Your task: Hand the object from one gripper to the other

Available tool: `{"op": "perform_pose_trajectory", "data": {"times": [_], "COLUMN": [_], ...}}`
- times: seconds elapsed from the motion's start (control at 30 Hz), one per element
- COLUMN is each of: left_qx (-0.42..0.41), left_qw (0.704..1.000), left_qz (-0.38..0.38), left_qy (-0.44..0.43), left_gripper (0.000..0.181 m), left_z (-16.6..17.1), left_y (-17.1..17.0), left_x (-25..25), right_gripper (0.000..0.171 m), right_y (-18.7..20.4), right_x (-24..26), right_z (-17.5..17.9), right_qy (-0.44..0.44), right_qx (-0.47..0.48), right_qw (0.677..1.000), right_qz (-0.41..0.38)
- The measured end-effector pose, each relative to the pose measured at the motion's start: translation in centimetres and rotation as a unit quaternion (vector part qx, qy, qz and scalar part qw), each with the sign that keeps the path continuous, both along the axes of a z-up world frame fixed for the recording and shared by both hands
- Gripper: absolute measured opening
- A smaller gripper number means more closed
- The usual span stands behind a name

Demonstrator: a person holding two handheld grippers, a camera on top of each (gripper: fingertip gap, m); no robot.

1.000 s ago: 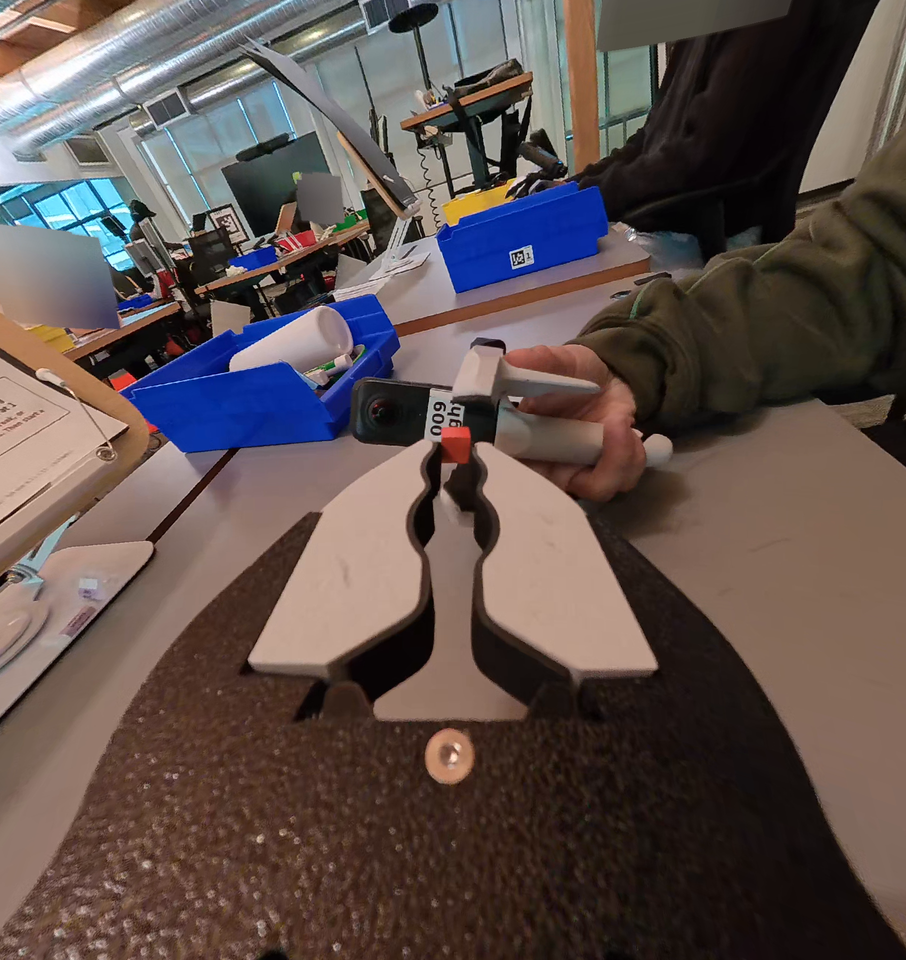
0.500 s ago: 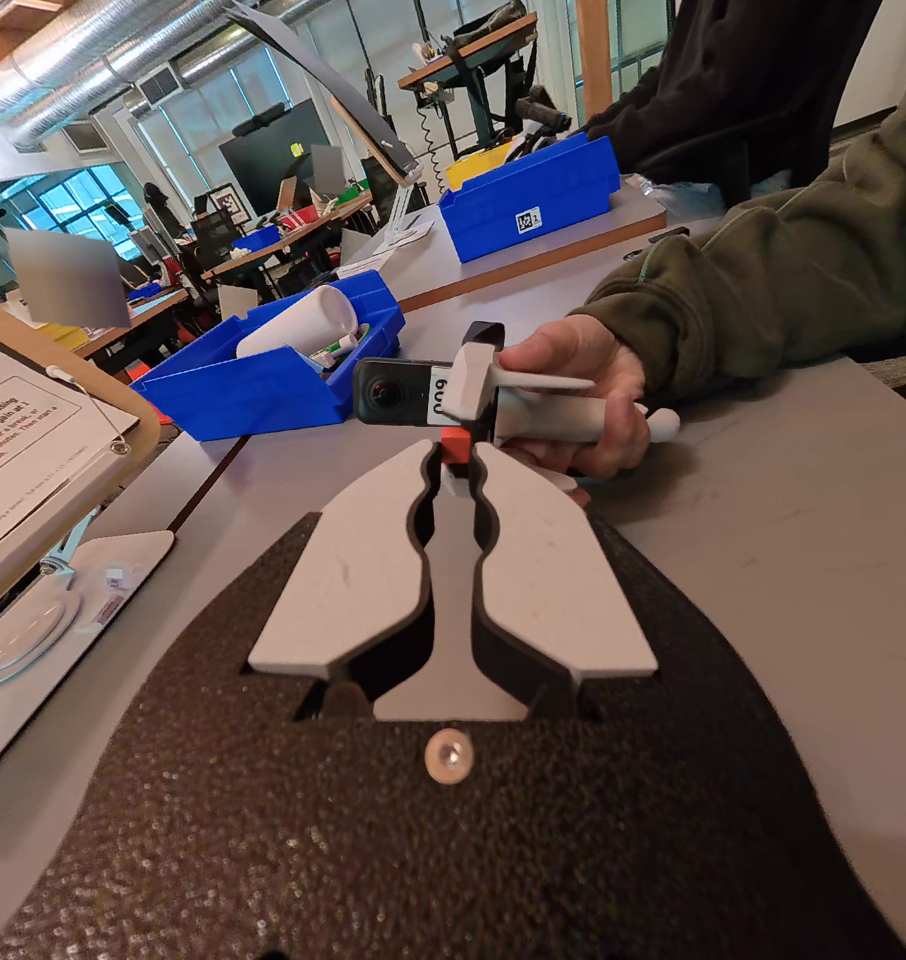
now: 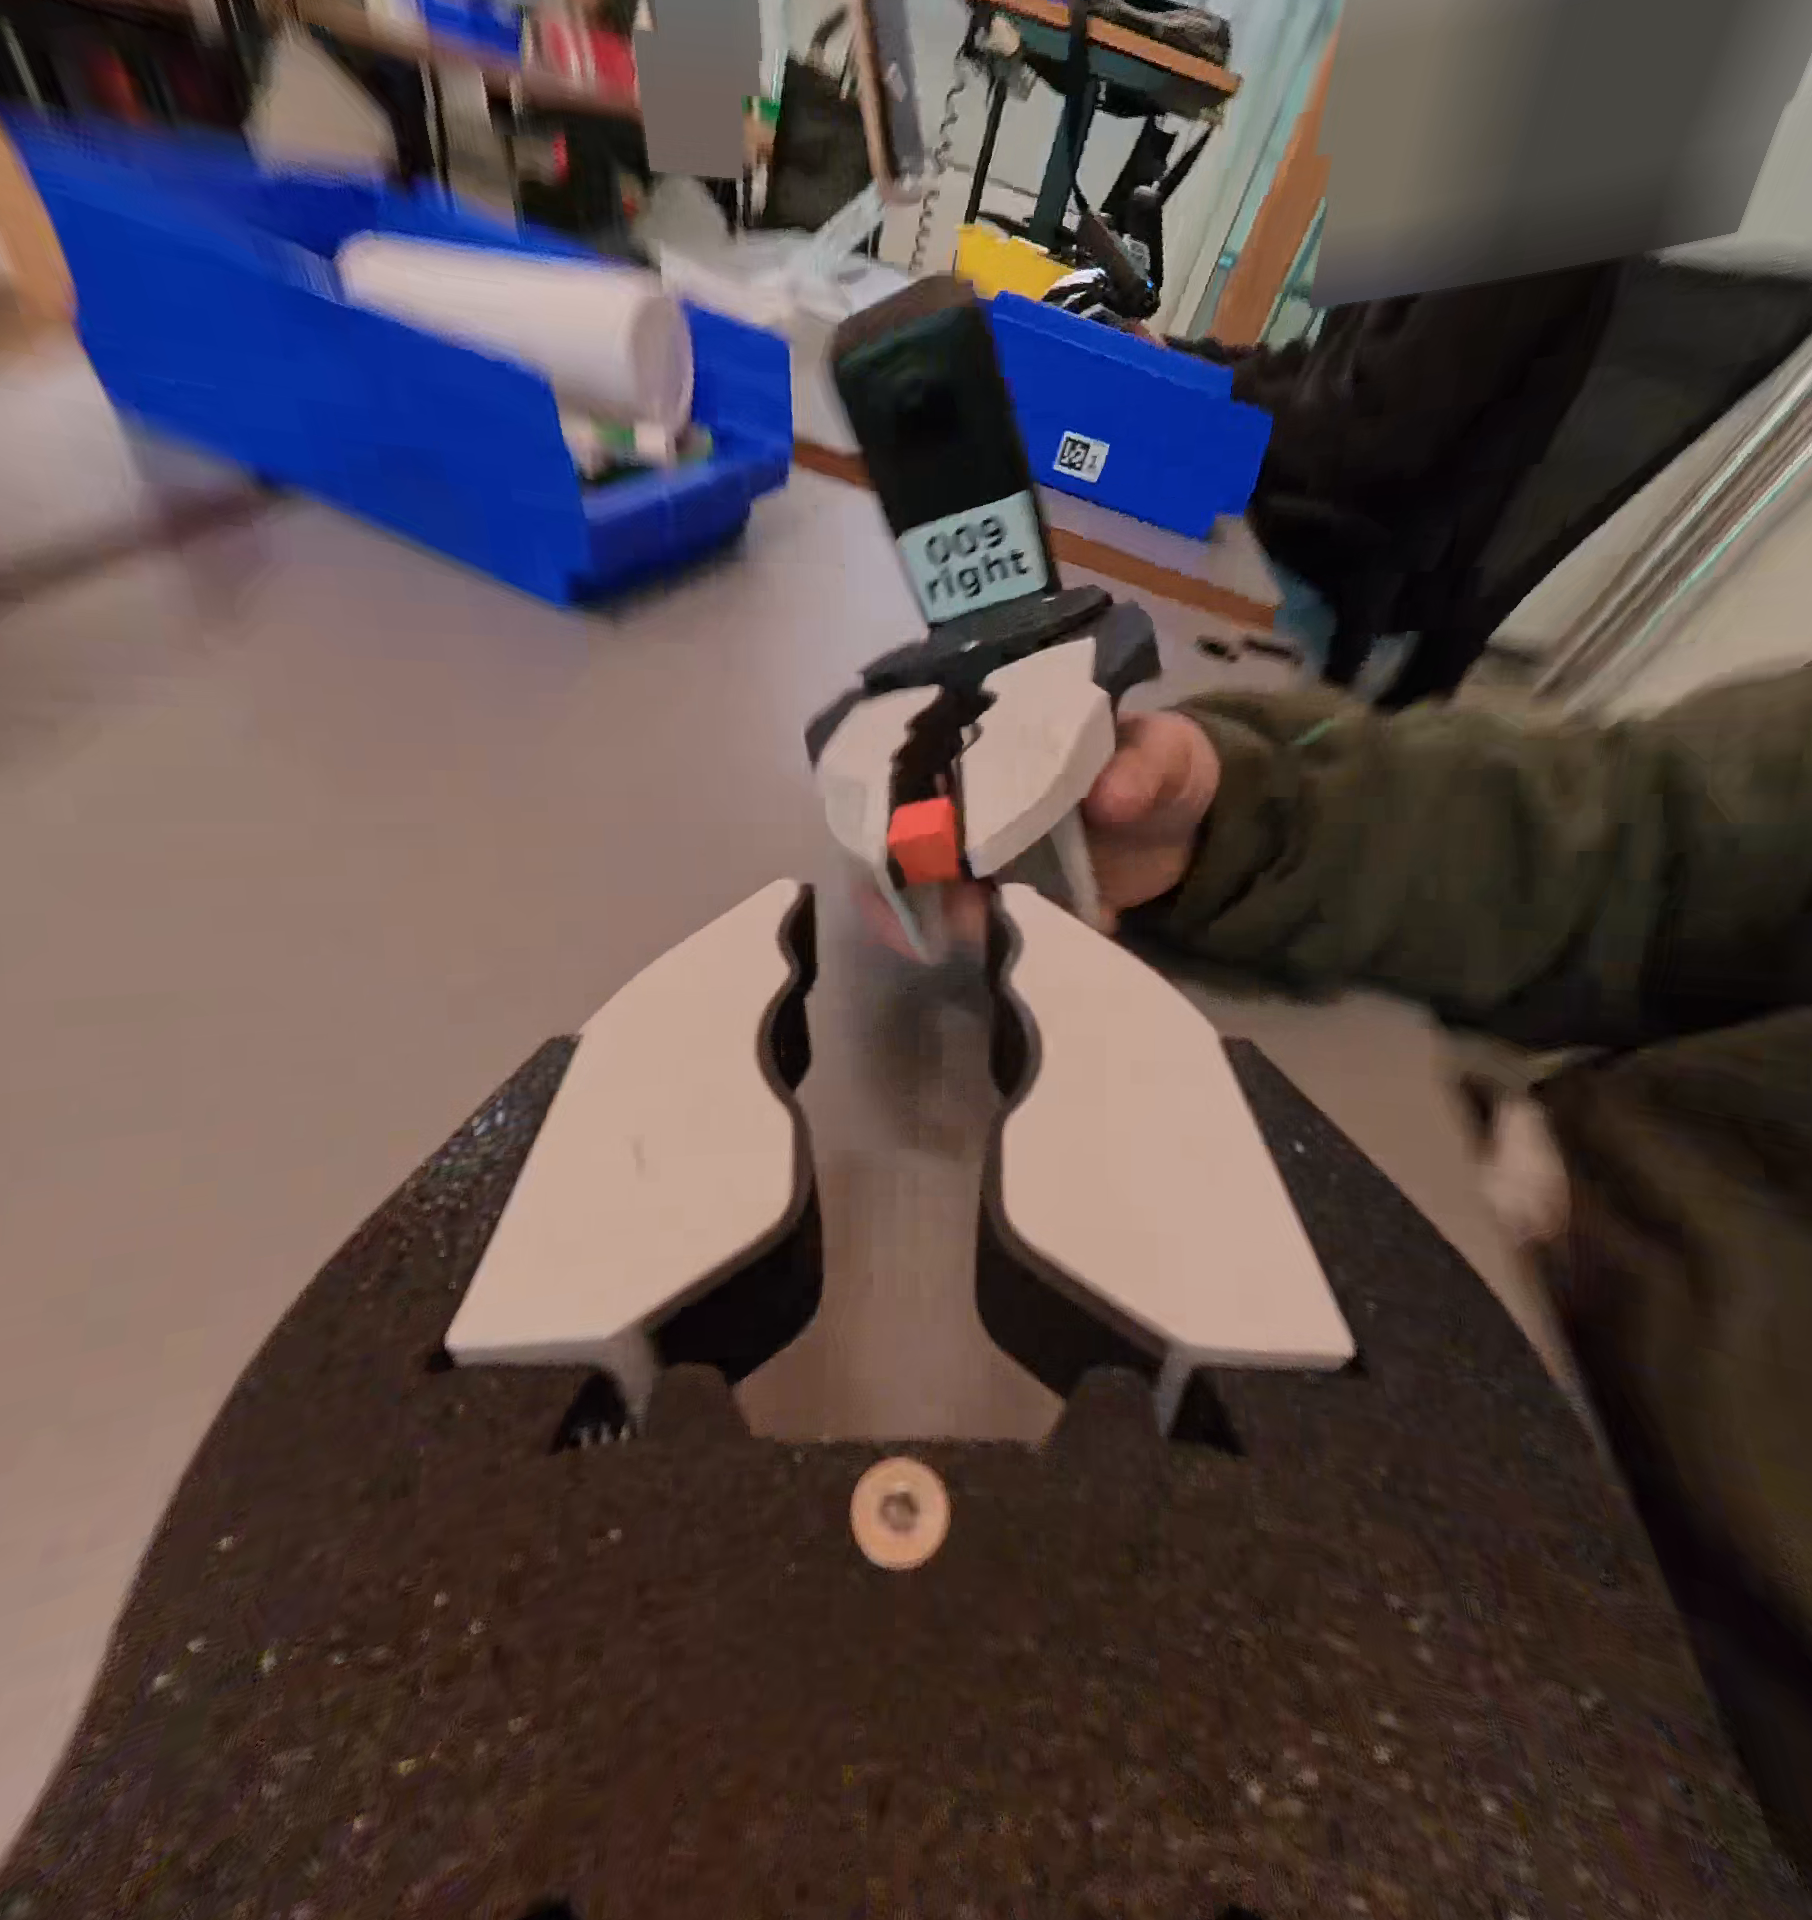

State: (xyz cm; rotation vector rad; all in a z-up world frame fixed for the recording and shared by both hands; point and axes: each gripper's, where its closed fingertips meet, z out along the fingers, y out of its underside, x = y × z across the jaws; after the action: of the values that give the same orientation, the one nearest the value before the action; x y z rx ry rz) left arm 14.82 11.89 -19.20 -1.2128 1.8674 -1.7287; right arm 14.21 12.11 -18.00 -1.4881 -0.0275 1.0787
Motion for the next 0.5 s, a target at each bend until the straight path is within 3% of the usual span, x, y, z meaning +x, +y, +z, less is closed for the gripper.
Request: {"op": "perform_pose_trajectory", "data": {"times": [0.1, 0.2, 0.37, 0.5], "left_qx": [-0.182, -0.309, -0.387, -0.374], "left_qw": [0.974, 0.936, 0.902, 0.906], "left_qz": [-0.011, -0.041, -0.065, -0.061], "left_qy": [0.136, 0.165, 0.181, 0.190], "left_gripper": [0.038, 0.038, 0.036, 0.029], "left_z": [0.4, 1.4, 1.5, 0.8], "left_y": [-0.4, -0.9, -1.4, -1.6], "left_x": [0.1, 0.2, 0.6, 0.6], "right_gripper": [0.011, 0.011, 0.010, 0.011], "right_y": [-0.1, -0.4, -0.7, -0.5], "right_x": [1.0, 1.6, 1.3, 0.9], "right_z": [0.6, 1.2, 0.4, -0.5], "right_qy": [-0.076, -0.144, -0.335, -0.431], "right_qx": [0.048, 0.090, 0.144, 0.151], "right_qw": [0.995, 0.981, 0.921, 0.878], "right_qz": [-0.053, -0.093, -0.135, -0.147]}}
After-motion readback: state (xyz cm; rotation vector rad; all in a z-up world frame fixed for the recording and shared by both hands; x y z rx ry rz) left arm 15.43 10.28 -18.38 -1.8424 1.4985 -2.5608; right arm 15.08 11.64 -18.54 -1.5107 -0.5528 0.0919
